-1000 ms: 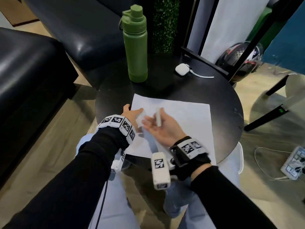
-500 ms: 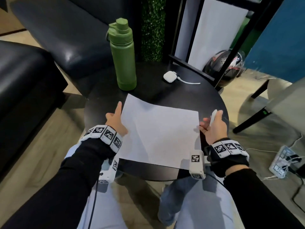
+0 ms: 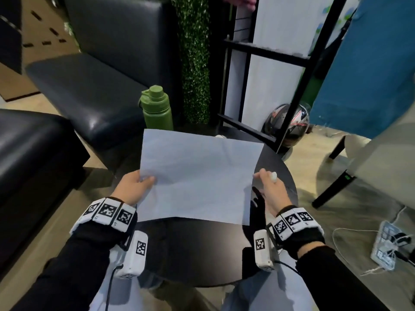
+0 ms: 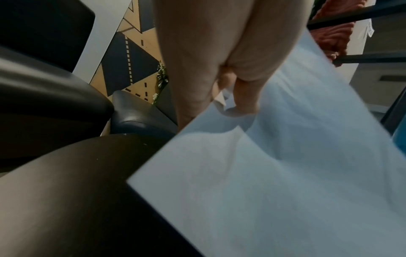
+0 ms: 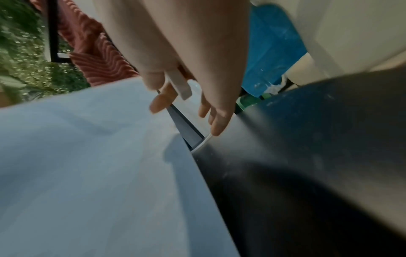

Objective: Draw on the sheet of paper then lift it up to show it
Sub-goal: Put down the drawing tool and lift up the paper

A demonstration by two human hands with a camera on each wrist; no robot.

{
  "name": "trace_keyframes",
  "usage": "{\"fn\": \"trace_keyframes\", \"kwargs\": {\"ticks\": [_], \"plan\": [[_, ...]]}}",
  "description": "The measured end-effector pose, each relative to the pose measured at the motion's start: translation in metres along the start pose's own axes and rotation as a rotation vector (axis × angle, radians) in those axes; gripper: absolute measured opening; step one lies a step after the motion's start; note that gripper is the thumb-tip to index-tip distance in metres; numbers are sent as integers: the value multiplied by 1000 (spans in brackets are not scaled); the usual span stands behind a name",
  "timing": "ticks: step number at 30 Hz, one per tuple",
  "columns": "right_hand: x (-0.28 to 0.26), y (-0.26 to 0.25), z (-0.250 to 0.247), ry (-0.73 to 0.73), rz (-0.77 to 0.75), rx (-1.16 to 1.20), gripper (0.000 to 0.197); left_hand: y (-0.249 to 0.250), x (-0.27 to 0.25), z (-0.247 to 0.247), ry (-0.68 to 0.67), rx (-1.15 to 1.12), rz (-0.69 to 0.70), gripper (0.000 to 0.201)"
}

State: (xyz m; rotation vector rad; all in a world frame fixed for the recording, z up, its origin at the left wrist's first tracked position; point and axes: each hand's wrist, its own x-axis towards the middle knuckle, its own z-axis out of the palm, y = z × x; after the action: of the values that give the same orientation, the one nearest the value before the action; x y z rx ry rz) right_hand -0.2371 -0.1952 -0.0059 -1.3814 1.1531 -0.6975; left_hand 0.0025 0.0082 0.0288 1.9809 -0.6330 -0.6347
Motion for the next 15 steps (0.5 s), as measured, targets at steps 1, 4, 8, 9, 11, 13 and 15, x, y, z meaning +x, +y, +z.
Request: {"fn": "trace_keyframes", "kwargs": {"ticks": [1, 4, 8, 9, 11, 13, 15], "plan": [[2, -5, -2, -54, -44, -45, 32, 2, 0, 1, 5, -49, 15, 21], [2, -28, -8, -133, -139, -109, 29, 13, -1, 2, 14, -273, 37, 23], [-4, -59, -12, -80, -336, -129, 21, 29, -4, 2, -16, -488, 30, 20], [-5, -63, -12, -105, -365, -164, 22, 31, -4, 3, -2, -487, 29, 20], [-2, -68, -12, -140, -369, -246, 23, 38, -3, 5, 57, -492, 29, 15], [8, -72, -9, -51, -333, -243, 21, 47, -2, 6, 158, -470, 38, 16], [24, -77, -8, 79, -227, -78, 20, 53, 2, 5, 249, -525, 57, 21]]}}
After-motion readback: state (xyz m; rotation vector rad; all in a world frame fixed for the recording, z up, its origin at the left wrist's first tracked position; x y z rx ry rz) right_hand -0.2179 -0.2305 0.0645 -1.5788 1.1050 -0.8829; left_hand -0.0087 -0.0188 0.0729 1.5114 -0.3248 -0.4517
